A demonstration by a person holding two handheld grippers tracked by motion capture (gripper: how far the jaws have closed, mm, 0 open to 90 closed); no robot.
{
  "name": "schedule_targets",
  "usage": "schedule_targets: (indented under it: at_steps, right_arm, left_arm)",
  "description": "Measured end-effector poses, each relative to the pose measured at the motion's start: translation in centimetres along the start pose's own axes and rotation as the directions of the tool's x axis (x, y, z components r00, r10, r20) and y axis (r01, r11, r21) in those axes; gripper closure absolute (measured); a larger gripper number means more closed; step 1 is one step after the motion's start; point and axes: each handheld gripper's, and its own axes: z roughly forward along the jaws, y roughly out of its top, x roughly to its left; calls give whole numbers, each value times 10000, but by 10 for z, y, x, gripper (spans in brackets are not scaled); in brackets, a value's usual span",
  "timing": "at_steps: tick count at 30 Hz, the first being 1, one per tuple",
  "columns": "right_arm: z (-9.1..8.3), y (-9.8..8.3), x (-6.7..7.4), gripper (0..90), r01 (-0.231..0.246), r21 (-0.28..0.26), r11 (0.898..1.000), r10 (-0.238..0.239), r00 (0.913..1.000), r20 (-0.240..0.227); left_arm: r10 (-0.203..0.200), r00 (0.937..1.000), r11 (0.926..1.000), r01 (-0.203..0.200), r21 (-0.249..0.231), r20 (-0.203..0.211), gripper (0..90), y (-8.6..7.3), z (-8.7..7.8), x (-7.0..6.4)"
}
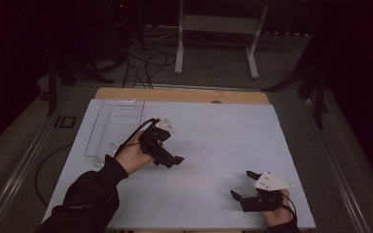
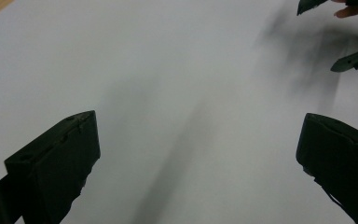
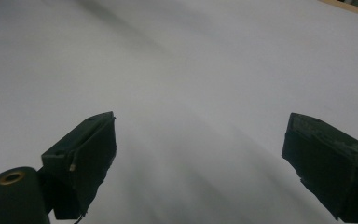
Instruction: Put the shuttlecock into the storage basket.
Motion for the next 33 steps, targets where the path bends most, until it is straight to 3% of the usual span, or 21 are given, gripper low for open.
schedule_targets:
  at_steps: [10, 24, 33]
  right_arm:
    - [-1, 0, 0, 97, -101, -69, 9999, 101, 9999, 7]
    - [-1, 0, -1, 98, -74, -47, 10000, 74, 10000, 34]
    - [-1, 0, 0, 98, -78, -60, 10000, 78, 10000, 14]
  left_arm:
    - [-131, 9998, 9998, 129, 129, 164, 3, -12, 5, -5]
    - [-441, 9982, 9990, 444, -50, 410, 3, -38, 7, -10]
    - [-596, 9969, 9982, 593, 74, 515, 3, -58, 12, -13]
